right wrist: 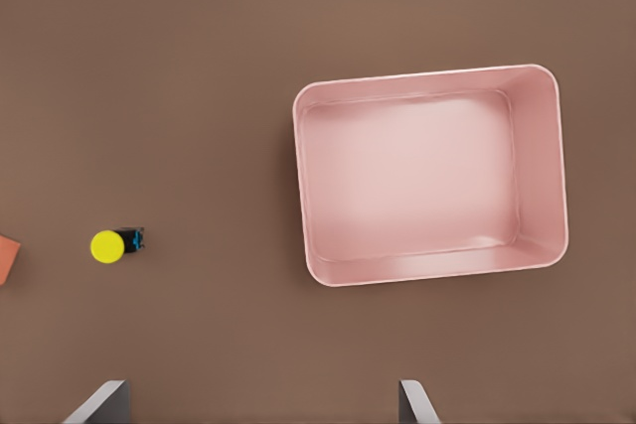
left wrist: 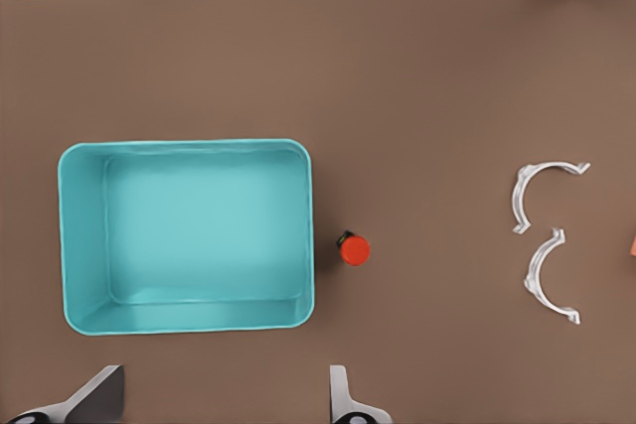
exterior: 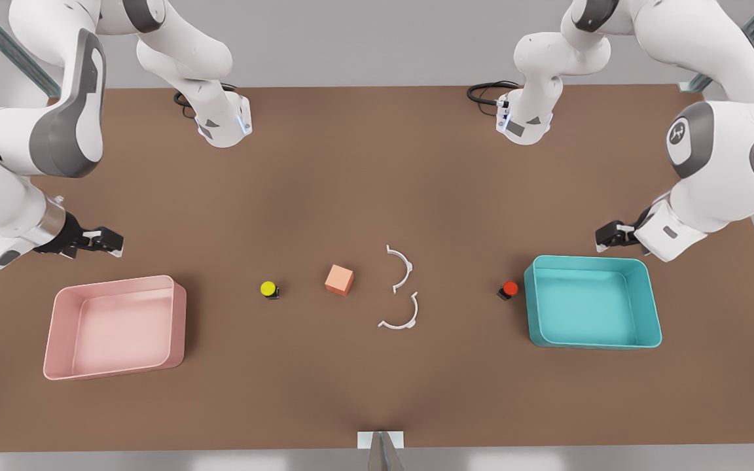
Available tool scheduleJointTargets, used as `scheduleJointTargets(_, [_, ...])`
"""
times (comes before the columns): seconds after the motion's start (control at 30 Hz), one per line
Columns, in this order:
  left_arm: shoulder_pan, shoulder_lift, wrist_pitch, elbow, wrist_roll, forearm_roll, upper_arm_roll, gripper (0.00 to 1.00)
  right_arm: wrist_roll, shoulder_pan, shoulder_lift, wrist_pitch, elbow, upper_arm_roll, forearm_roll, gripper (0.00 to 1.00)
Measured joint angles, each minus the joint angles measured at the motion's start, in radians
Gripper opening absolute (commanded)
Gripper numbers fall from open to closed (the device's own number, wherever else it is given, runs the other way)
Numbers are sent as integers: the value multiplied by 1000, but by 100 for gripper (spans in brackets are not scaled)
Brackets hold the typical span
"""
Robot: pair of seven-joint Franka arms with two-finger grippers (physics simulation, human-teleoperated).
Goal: Place the red button in the blue storage box with the left arm, and place the yellow button in the pink storage box with the right arm
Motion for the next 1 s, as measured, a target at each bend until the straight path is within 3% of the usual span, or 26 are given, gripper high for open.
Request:
scheduleJointTargets(0.2, [-159,60,-1,-4,26,2,-5,100,16,53,45,27,3,30,-23,100])
scheduleJointTargets(0.33, [-232,98,60,-71,121,3,-6,100,89,316,330,133,119,34,-67,100])
scheduleJointTargets(0.43, [-244,99,189,-199,232,9,-6,100,167,395,322,246,-71,48,-110,100])
scheduleJointTargets(0.53, [-266,94,333,-299,342,12,-6,100,240,398,283,374,-248,57,-138,100])
scheduleJointTargets(0.77, [-267,103,635,-501,550,13,-4,100,371,356,323,558,-314,58,-155,100])
scheduleJointTargets(0.87, [-246,110,741,-557,631,13,-3,100,403,202,340,629,-362,176,-156,100])
scheduleJointTargets(1.0, [-231,127,837,-611,726,12,-3,100,433,163,356,683,-380,219,-156,100])
